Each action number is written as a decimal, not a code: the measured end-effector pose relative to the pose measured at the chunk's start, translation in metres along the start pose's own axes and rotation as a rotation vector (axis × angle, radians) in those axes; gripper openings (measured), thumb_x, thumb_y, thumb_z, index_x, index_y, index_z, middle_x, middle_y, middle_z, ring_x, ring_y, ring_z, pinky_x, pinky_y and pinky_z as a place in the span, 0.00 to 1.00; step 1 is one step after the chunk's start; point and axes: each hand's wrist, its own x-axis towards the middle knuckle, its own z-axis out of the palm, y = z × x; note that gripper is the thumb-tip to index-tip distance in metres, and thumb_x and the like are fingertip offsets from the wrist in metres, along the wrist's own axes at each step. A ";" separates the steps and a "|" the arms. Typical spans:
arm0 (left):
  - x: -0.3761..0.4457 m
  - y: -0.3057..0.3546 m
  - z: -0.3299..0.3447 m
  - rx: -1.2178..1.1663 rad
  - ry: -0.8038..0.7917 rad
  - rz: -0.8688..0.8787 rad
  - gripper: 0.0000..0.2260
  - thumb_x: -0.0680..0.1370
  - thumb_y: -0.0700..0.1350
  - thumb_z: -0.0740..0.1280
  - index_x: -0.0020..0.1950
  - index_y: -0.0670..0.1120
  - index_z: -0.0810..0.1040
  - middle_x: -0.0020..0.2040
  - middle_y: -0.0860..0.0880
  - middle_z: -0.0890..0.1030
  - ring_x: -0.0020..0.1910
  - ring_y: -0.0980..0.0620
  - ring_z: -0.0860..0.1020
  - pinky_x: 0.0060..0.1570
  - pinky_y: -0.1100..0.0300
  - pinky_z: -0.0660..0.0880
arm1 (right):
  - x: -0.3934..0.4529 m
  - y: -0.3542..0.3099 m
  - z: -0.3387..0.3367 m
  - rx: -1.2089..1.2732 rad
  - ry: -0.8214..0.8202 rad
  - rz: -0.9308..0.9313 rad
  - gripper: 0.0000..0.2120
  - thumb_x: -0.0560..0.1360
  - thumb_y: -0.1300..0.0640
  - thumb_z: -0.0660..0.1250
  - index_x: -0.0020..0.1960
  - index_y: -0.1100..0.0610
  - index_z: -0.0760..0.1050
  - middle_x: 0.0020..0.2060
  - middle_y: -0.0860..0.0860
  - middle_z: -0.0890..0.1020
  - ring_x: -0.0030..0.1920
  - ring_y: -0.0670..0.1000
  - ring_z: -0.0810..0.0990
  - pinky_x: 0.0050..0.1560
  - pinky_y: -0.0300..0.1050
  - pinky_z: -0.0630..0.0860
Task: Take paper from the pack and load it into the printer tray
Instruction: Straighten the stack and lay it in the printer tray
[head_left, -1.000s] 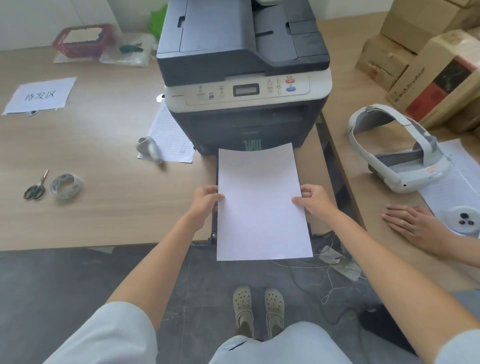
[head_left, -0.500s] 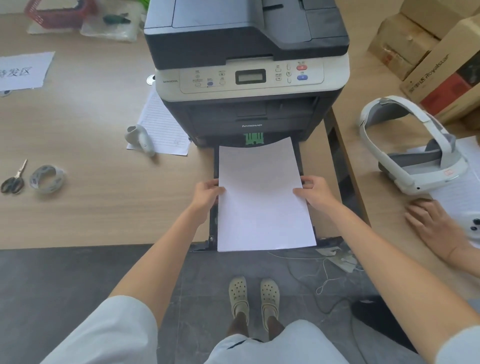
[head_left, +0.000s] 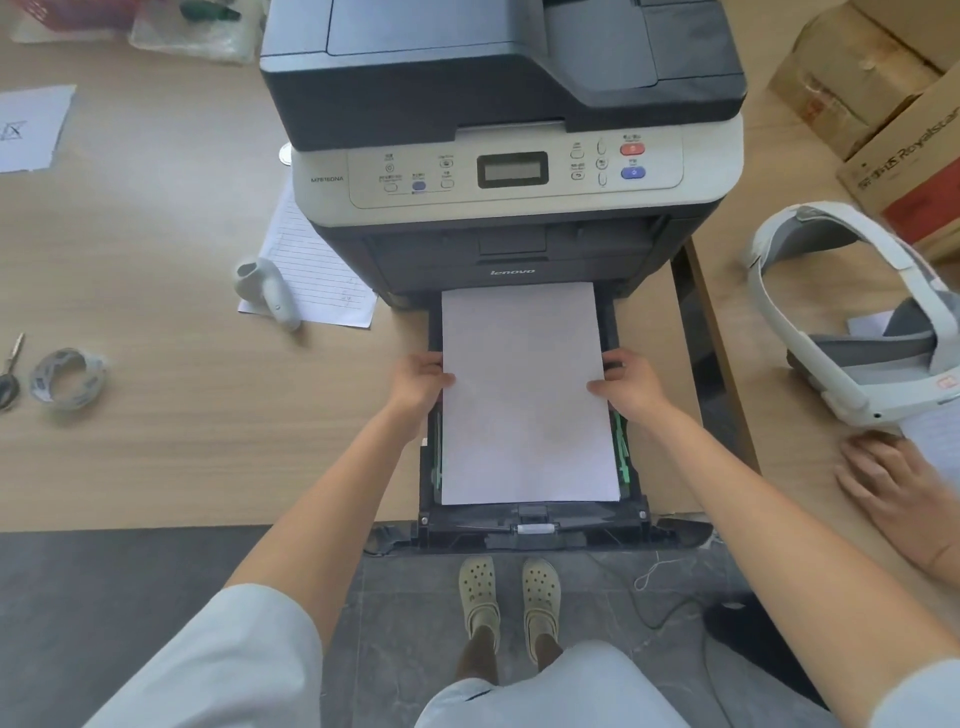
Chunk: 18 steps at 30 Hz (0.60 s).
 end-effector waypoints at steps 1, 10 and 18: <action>0.002 -0.001 0.000 0.011 0.002 -0.004 0.14 0.73 0.29 0.63 0.58 0.36 0.76 0.38 0.47 0.79 0.37 0.50 0.77 0.43 0.56 0.74 | 0.002 0.001 0.000 -0.006 -0.003 0.006 0.18 0.72 0.69 0.65 0.62 0.64 0.69 0.56 0.64 0.78 0.48 0.55 0.76 0.42 0.41 0.74; 0.007 0.004 -0.001 0.049 -0.018 -0.014 0.14 0.72 0.28 0.64 0.56 0.39 0.76 0.35 0.48 0.77 0.36 0.47 0.75 0.42 0.57 0.73 | 0.009 -0.012 0.002 -0.142 0.001 0.035 0.16 0.74 0.68 0.63 0.61 0.63 0.71 0.55 0.63 0.79 0.54 0.61 0.78 0.53 0.50 0.76; 0.003 0.009 -0.003 0.020 -0.045 -0.032 0.12 0.74 0.29 0.58 0.50 0.37 0.79 0.42 0.42 0.78 0.40 0.44 0.76 0.39 0.58 0.75 | 0.008 -0.012 0.000 -0.159 -0.028 0.040 0.15 0.75 0.66 0.61 0.61 0.64 0.73 0.57 0.60 0.78 0.53 0.59 0.78 0.54 0.49 0.76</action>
